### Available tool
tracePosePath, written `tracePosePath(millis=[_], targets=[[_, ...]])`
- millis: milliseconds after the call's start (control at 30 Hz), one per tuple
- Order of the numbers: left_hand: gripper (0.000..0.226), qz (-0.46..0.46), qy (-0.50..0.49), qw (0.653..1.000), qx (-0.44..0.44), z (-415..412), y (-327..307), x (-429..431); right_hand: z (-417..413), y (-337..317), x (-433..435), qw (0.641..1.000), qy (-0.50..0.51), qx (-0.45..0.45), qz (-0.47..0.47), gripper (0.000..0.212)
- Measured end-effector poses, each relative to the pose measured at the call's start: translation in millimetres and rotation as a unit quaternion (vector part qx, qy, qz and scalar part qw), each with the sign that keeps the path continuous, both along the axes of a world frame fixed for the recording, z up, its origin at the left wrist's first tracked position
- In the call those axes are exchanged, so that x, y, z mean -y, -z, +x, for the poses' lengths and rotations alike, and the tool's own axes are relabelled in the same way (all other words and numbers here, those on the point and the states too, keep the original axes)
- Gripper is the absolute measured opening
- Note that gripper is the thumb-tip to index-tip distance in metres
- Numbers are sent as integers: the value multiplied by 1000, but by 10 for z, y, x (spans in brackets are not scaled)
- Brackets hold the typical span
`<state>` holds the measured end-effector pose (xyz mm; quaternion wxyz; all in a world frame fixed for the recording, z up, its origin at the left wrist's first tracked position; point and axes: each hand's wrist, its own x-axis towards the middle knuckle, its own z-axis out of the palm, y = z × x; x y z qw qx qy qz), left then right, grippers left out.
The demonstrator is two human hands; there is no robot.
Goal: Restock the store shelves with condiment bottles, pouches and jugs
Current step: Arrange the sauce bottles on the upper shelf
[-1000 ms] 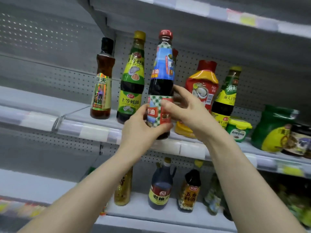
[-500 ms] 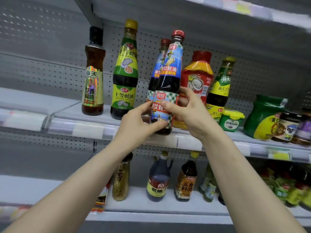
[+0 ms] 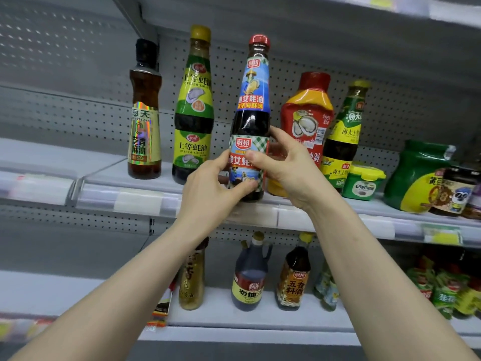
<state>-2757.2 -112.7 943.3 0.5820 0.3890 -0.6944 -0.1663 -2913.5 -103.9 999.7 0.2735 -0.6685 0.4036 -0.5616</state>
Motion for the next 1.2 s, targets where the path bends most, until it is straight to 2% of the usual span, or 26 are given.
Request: tracePosePath(millis=[167,433,667,900,1200], targets=[[68,-13,-32,999,31,3,-38,83,18,-15,43,1000,11,-23,-16,60],[71,-10,-54,993,107,-16,-117,136,-13,12,112,1000,8,-11,-19,61],[82,47,91,993,64,-40,-294,234,-14,21,173,1000,9,-4,-20,55],[66,33,83,994,56,-97,-302,325,-6,4,222,1000,8,-1,-15,50],[72,37,60,996,56,-142,-309,449,39,12,343,1000,18,10,-9,51]])
